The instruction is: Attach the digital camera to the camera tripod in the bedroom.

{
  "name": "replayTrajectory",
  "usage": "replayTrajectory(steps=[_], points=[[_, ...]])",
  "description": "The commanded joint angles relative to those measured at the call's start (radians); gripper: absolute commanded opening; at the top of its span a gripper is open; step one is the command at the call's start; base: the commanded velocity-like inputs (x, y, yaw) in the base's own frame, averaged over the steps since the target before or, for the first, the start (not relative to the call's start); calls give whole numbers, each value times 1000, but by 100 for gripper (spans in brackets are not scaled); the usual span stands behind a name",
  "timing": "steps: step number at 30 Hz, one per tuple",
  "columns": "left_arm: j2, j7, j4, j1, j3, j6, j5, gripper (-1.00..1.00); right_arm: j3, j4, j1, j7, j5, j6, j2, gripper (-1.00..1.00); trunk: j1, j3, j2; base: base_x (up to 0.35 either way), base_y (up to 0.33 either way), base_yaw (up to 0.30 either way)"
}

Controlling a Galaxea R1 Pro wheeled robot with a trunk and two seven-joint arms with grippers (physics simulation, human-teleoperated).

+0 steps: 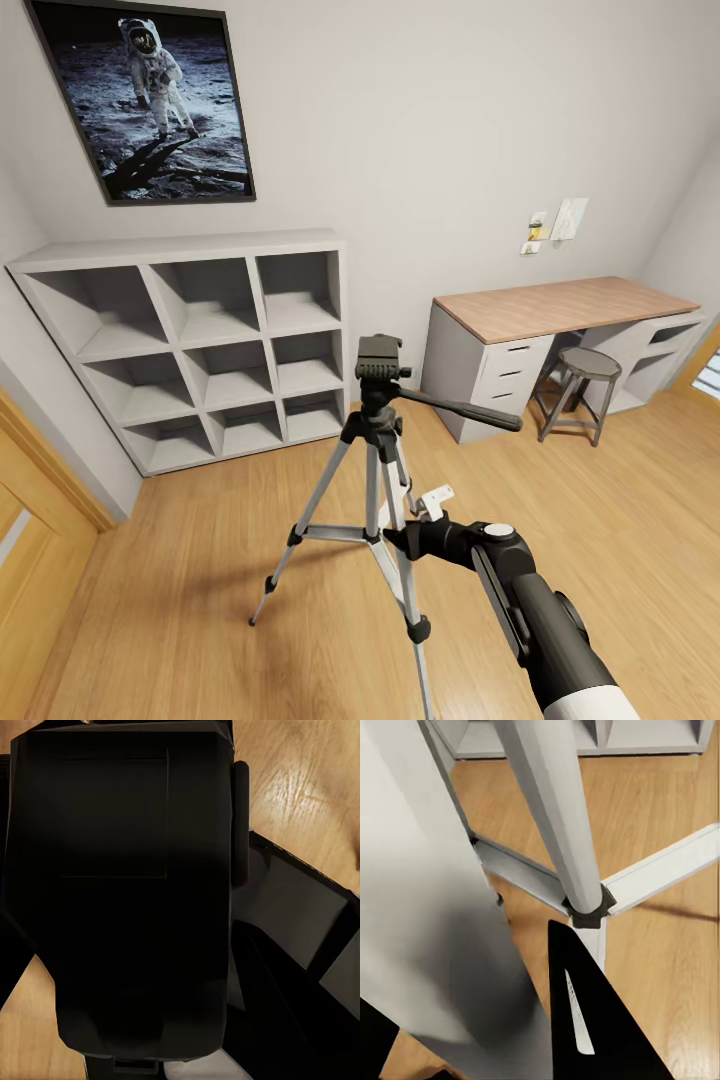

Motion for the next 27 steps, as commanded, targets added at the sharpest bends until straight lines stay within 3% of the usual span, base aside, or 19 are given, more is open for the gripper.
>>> replayTrajectory(steps=[1,7,18,20,22,23,24,26,27], points=[[0,-4,1,-1,-8,-1,8,-100,-1,-1,-1,6,17,-4,1,-100,1,-2,-2,0,0,0],[0,-4,1,-1,-8,-2,8,-100,-4,-1,-1,4,15,-71,-2,-100,1,-2,-2,0,0,0],[4,-4,0,-1,-7,-4,10,-100,-6,2,-1,4,11,-78,-5,-100,1,-2,-2,0,0,0],[16,-4,-17,-1,-6,-4,11,-100,-7,3,-1,4,11,-78,-5,-100,1,-2,-2,0,0,0],[66,-4,-141,-1,-6,5,10,-100,-8,15,-1,3,11,-79,-6,-100,1,-2,-2,0,0,0],[142,-4,-295,0,-5,32,10,-100,-8,27,-1,2,12,-79,-7,-100,1,-2,-2,0,0,0],[158,-4,-327,0,-5,43,11,-100,-8,29,-1,2,12,-79,-8,-100,1,-2,-2,0,0,0],[227,-1,-449,0,-2,104,15,-100,-8,32,-1,0,12,-80,-11,-100,1,-2,-2,0,0,0],[245,2,-479,0,-1,123,16,-100,-8,32,-1,-1,12,-80,-12,-100,1,-2,-2,0,0,0]])
